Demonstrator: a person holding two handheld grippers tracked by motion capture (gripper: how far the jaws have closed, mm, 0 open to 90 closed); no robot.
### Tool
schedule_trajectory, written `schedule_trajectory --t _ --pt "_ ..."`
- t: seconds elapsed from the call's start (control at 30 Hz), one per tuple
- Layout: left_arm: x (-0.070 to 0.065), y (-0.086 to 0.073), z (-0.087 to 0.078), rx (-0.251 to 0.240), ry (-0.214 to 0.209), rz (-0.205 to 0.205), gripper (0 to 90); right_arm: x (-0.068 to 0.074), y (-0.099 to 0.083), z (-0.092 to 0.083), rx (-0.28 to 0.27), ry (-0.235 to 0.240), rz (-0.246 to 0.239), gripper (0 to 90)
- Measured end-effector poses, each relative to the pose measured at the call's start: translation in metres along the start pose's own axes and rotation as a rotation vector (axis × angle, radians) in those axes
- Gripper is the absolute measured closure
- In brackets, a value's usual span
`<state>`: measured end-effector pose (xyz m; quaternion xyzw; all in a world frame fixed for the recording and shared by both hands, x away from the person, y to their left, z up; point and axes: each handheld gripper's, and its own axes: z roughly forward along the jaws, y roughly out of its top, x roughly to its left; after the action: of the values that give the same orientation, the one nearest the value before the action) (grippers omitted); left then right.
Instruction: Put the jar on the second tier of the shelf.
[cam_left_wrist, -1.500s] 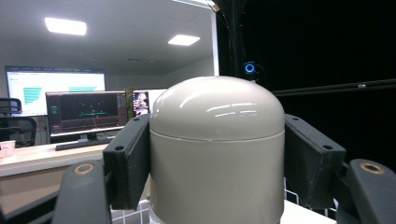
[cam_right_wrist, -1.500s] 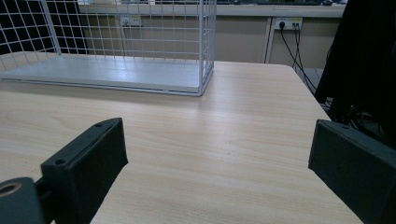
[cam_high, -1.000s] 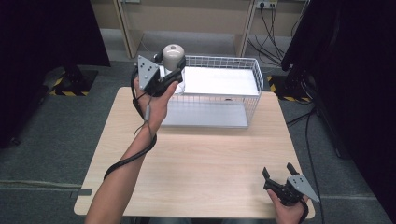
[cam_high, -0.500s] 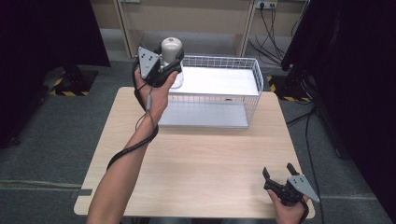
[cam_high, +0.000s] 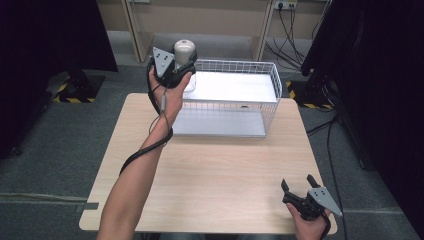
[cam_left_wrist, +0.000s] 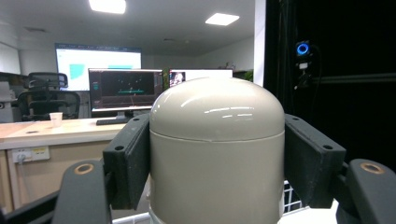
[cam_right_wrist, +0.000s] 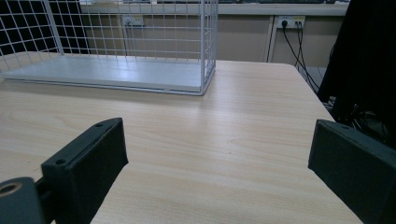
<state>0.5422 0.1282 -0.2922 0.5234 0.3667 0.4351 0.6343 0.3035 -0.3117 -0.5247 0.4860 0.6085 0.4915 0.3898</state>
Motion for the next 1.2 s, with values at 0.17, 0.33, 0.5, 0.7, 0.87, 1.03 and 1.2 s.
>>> schedule_trajectory --t 0.17,0.33,0.5,0.7,0.87,1.03,1.2 --pt "0.003 -0.007 0.005 0.014 0.016 0.01 31.1 0.0 0.0 0.0 0.001 0.002 -0.002 4.7" --pt "0.005 -0.015 0.008 0.034 0.016 0.002 31.1 0.0 0.0 0.0 0.002 0.003 -0.002 4.7" --pt "0.005 -0.02 0.01 0.033 0.006 -0.002 31.0 0.0 0.0 0.0 0.001 0.005 -0.001 4.7" --pt "0.006 -0.021 0.01 0.031 -0.005 -0.001 30.5 0.0 0.0 0.0 0.001 0.005 -0.004 4.7" --pt "0.007 -0.017 0.008 0.044 -0.007 -0.02 14.1 0.001 0.0 0.0 0.001 0.003 -0.004 4.7" --pt "0.005 -0.017 0.003 0.066 0.003 -0.02 0.3 0.001 0.0 0.0 0.003 0.0 -0.006 4.7" --pt "0.003 -0.015 -0.003 0.059 -0.009 -0.009 0.2 0.001 0.0 0.0 0.004 -0.002 -0.008 4.7"
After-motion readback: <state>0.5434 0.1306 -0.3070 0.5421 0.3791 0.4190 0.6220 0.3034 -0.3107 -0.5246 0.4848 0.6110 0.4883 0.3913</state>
